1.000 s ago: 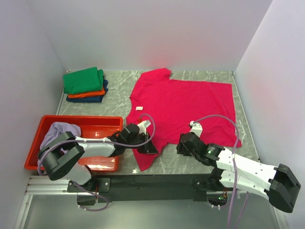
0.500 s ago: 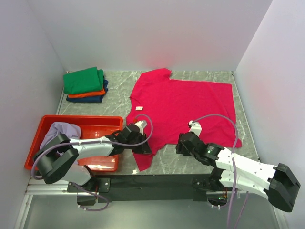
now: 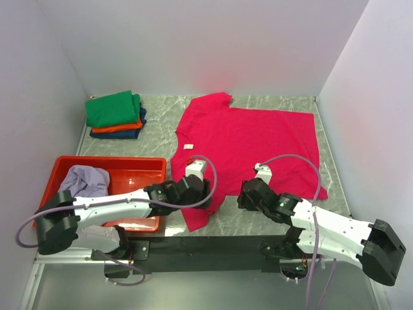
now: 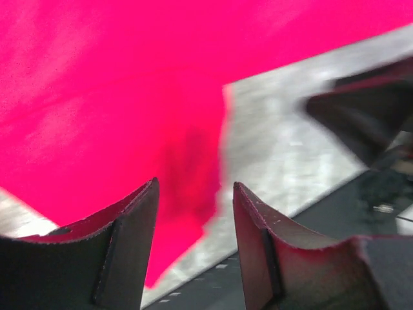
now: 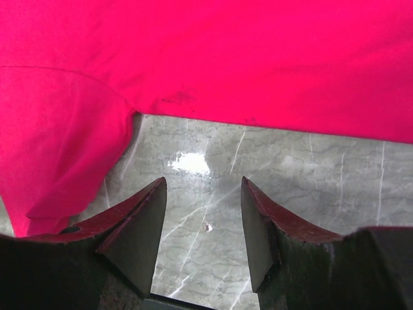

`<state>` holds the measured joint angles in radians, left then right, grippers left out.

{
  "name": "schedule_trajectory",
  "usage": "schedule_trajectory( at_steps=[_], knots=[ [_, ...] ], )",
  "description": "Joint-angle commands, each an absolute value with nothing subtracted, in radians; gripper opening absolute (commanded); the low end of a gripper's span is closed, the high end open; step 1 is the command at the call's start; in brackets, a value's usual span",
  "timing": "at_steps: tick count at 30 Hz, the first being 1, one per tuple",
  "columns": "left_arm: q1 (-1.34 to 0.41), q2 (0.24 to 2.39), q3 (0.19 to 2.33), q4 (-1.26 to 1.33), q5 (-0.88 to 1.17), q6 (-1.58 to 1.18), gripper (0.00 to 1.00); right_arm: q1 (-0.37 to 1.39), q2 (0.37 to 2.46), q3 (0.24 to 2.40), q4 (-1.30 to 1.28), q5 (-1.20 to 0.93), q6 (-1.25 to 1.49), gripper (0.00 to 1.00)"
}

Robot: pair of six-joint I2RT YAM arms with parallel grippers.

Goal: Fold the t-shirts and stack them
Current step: Flatten the tshirt out

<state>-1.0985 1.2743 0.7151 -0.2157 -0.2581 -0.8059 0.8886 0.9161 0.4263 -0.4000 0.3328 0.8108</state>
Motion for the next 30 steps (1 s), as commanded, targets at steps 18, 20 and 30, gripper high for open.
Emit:
schedule_trajectory(
  at_steps=[18, 20, 30],
  knots=[
    [-1.333, 1.532, 0.904, -0.192, -0.443, -0.775, 0.64, 0.839, 0.769, 0.457, -0.465, 0.422, 0.813, 0.59],
    [-1.332, 1.548, 0.897, -0.175, -0.431, -0.764, 0.64, 0.838, 0.762, 0.454, -0.468, 0.42, 0.815, 0.59],
    [-1.33, 1.612, 0.894, -0.138, -0.385, -0.779, 0.63, 0.833, 0.716, 0.454, -0.495, 0.433, 0.822, 0.59]
  ],
)
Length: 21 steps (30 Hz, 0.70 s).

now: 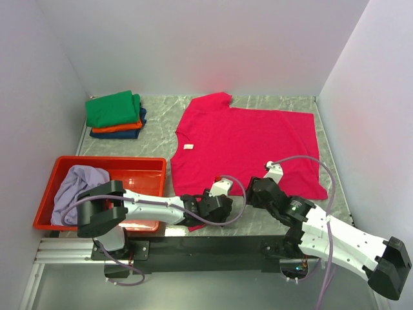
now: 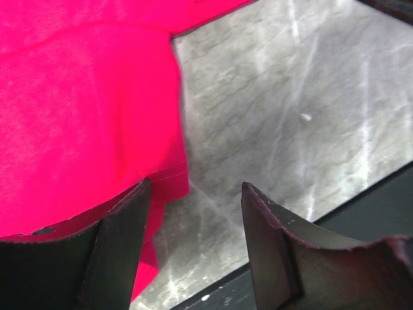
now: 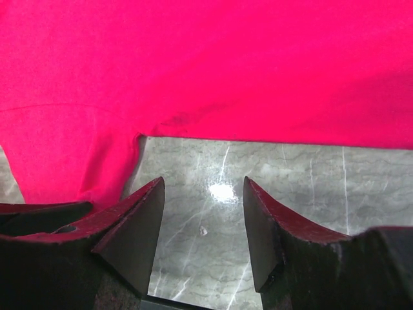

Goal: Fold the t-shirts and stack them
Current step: Flatten the tshirt out

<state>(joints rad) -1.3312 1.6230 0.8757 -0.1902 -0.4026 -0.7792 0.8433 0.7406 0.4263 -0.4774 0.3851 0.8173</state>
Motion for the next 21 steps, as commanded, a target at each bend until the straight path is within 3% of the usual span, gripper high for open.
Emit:
schedule_trajectory(
  at_steps=[1, 13, 18, 21],
  knots=[
    [-1.331, 1.609, 0.884, -0.112, -0.364, -0.782, 0.63, 0.831, 0.715, 0.457, -0.495, 0.433, 0.819, 0.59],
    [-1.338, 1.638, 0.836, 0.08, -0.181, -0.833, 0.61, 0.779, 0.724, 0.494, -0.489, 0.426, 0.776, 0.6],
    [-1.339, 1.51, 0.815, 0.008, -0.31, -0.859, 0.62, 0.776, 0.723, 0.486, -0.483, 0.42, 0.773, 0.6],
    [-1.341, 1.409, 0.79, -0.171, -0.462, -0.951, 0.65, 0.767, 0.724, 0.482, -0.476, 0.414, 0.77, 0.6]
  ],
)
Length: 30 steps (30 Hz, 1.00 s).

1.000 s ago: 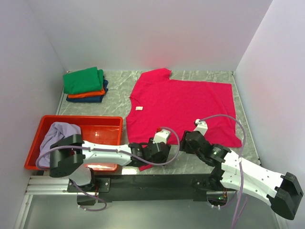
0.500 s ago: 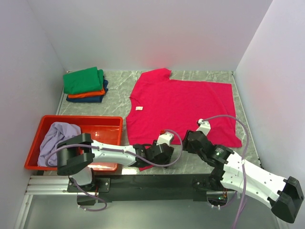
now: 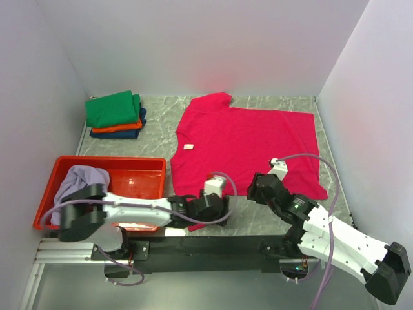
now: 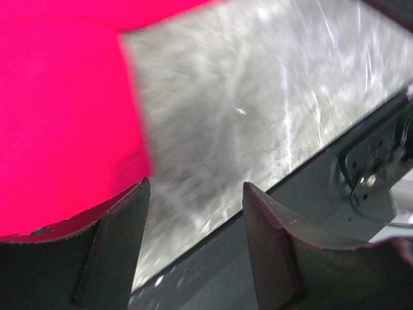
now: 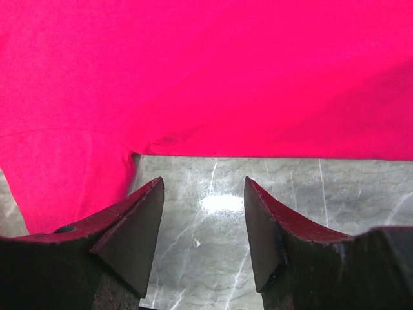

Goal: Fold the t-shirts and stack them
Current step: Flatten the tshirt out

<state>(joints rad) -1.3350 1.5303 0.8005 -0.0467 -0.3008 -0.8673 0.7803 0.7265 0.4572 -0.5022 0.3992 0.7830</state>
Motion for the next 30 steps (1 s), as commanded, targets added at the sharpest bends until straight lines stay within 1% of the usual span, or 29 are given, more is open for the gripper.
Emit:
schedule_trajectory(
  at_steps=[1, 5, 7, 13, 23, 30],
  knots=[
    [-1.342, 1.388, 0.779, -0.225, -0.497, -1.029, 0.66, 0.765, 0.726, 0.482, -0.472, 0.414, 0.766, 0.6],
    [-1.374, 1.313, 0.739, -0.475, -0.617, -1.25, 0.64, 0.746, 0.744, 0.488, -0.457, 0.402, 0.747, 0.6],
    [-1.377, 1.287, 0.706, -0.546, -0.6, -1.336, 0.64, 0.739, 0.753, 0.491, -0.446, 0.394, 0.736, 0.6],
    [-1.396, 1.285, 0.65, -0.606, -0.546, -1.474, 0.62, 0.726, 0.767, 0.494, -0.423, 0.376, 0.721, 0.6],
    [-1.41, 1.347, 0.684, -0.657, -0.528, -1.519, 0.6, 0.695, 0.764, 0.477, -0.4, 0.348, 0.704, 0.6],
    [-1.419, 1.354, 0.713, -0.63, -0.509, -1.474, 0.59, 0.684, 0.755, 0.466, -0.385, 0.331, 0.701, 0.6]
  ],
)
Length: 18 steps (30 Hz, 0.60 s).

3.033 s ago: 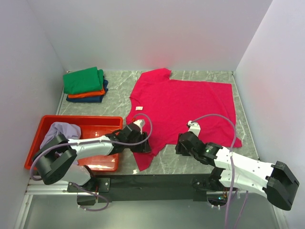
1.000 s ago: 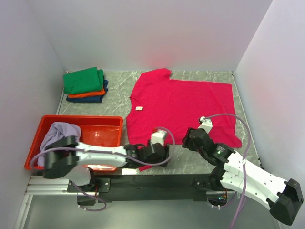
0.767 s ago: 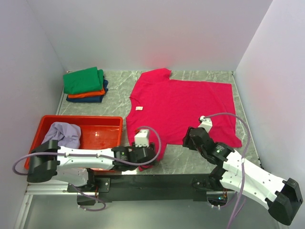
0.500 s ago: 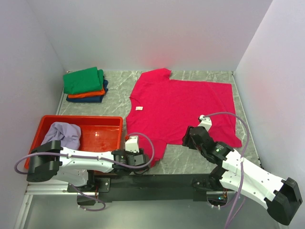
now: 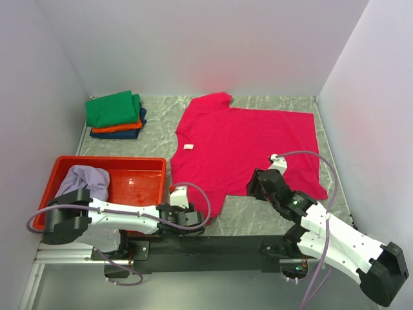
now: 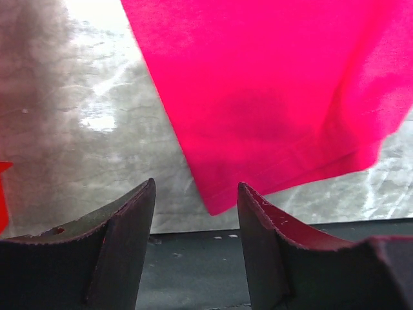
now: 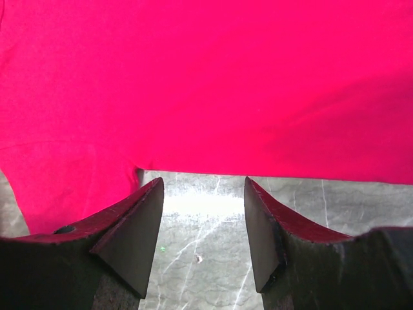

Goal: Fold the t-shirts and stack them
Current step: Flatten the tshirt out

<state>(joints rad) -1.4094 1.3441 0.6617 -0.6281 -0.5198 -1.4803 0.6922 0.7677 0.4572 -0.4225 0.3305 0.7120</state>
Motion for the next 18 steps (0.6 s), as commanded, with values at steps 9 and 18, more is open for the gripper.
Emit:
schedule_trajectory(
  at_steps=[9, 18],
  knots=[
    [-1.424, 1.485, 0.796, -0.718, -0.483, -1.444, 0.6, 0.68, 0.727, 0.456, -0.393, 0.333, 0.701, 0.6],
    [-1.442, 1.601, 0.881, -0.81, -0.506, -1.439, 0.56, 0.673, 0.709, 0.443, -0.394, 0.331, 0.699, 0.6]
  ],
)
